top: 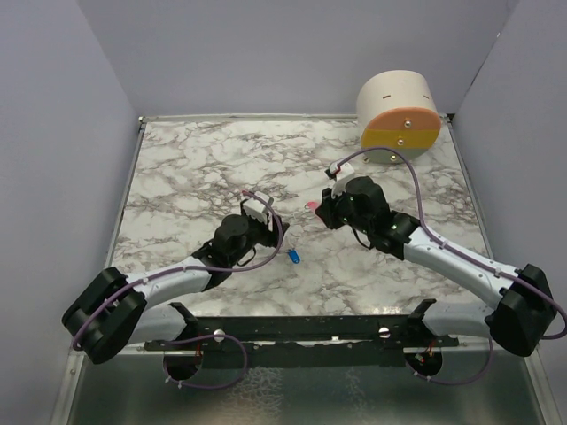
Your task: Put the keys on the keyring
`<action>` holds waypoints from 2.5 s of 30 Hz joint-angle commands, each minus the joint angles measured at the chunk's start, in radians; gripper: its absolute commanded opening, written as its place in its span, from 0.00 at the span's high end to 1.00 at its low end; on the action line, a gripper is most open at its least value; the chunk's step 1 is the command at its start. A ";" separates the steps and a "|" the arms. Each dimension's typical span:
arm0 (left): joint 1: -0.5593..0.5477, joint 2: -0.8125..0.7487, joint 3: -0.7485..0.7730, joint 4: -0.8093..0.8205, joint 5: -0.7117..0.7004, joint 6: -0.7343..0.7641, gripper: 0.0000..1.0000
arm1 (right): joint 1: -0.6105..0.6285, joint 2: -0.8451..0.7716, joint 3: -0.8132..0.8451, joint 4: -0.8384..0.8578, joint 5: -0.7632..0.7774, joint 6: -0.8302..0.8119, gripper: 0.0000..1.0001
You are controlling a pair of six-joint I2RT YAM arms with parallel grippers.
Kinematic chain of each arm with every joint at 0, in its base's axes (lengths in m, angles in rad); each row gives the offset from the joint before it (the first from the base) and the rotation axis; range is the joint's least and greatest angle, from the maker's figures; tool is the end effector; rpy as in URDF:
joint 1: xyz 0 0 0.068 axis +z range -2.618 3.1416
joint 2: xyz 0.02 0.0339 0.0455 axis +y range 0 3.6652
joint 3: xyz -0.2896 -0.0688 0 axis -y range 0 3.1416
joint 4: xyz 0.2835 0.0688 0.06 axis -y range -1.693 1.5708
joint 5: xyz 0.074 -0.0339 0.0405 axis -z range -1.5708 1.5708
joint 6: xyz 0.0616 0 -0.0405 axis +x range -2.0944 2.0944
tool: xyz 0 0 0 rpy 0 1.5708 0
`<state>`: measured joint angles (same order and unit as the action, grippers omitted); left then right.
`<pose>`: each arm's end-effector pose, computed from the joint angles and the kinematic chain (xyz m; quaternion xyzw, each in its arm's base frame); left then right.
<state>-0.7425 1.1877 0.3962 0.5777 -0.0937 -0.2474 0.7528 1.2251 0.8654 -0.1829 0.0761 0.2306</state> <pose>0.2146 -0.1891 0.1939 0.1621 0.7612 -0.2657 0.5690 0.2399 0.2183 0.2724 -0.2065 0.8454 0.2028 0.4488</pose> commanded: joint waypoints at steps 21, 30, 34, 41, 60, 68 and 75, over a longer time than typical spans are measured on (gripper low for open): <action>-0.051 0.132 0.067 0.185 -0.029 0.066 0.35 | 0.006 -0.057 0.009 -0.031 -0.036 -0.001 0.87; -0.050 0.233 0.030 0.426 0.052 0.086 0.35 | 0.006 -0.090 0.011 -0.032 -0.076 0.015 0.87; -0.050 0.265 0.022 0.499 0.071 0.086 0.35 | 0.006 -0.094 0.009 -0.034 -0.080 0.016 0.87; -0.050 0.324 0.047 0.556 0.089 0.100 0.35 | 0.006 -0.106 0.008 -0.037 -0.091 0.018 0.87; -0.049 0.451 0.105 0.691 0.104 0.118 0.46 | 0.006 -0.116 0.004 -0.050 -0.096 0.009 0.87; -0.050 0.467 0.104 0.709 0.114 0.118 0.82 | 0.006 -0.121 0.003 -0.052 -0.081 0.011 0.87; -0.050 0.446 0.083 0.701 0.127 0.119 1.00 | 0.006 -0.117 0.016 -0.046 -0.072 0.020 0.87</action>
<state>-0.7879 1.6485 0.4896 1.2472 0.0006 -0.1314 0.7528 1.1255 0.8654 -0.2314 0.0055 0.2394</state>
